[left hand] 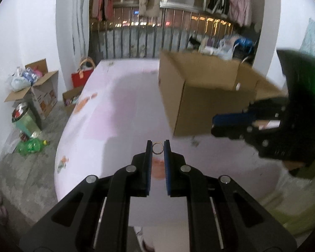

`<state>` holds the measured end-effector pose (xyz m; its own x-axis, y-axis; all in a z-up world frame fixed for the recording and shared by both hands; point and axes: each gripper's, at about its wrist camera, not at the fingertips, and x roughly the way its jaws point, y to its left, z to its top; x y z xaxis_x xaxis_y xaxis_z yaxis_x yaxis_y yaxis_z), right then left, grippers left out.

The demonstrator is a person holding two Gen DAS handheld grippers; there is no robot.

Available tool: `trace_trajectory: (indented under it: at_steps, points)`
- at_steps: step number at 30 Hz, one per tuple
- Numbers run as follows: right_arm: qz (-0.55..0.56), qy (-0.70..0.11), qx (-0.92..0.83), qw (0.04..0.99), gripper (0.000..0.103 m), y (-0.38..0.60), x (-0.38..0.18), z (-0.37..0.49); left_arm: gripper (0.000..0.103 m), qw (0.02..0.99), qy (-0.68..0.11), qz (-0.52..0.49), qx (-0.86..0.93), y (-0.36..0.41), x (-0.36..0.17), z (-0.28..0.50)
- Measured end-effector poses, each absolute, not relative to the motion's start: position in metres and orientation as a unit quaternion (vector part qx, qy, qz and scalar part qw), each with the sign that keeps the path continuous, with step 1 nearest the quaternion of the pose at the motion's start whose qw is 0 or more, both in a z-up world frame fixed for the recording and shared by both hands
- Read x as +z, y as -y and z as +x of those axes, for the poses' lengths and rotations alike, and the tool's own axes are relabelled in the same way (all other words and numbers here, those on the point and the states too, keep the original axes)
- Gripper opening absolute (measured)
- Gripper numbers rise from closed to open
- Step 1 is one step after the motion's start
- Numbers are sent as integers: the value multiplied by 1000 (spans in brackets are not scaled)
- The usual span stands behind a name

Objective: Organize jewelry
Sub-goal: 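Lift the gold ring with the left gripper while the right gripper lifts the spring clip, then carry the ring over the box and open the left gripper while the right gripper releases the clip there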

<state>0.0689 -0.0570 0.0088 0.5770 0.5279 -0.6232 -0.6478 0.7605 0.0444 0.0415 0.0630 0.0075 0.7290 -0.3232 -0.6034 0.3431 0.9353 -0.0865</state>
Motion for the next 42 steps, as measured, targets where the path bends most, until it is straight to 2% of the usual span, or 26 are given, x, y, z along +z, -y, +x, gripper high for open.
trace_trajectory:
  at_steps: [7,11,16,25,30,33,39,42]
  points:
    - [-41,-256,297,919,15,103,62,54,10,936,-256,22,-241,-39,65,46]
    - [-15,-246,249,937,15,139,76,65,10,930,-249,40,-266,-9,79,70]
    - [8,-292,200,935,15,176,66,92,10,924,-255,88,-270,33,74,103]
    - [22,-359,149,921,15,202,38,133,10,897,-335,92,-273,78,46,169]
    - [25,-367,135,920,16,212,30,136,11,892,-356,94,-263,85,37,183]
    - [30,-367,131,920,16,216,28,137,19,892,-360,98,-255,86,34,187]
    - [46,-355,125,925,17,226,30,134,19,896,-358,91,-247,81,35,191]
    - [52,-342,119,931,22,233,36,131,19,899,-354,83,-245,77,37,191]
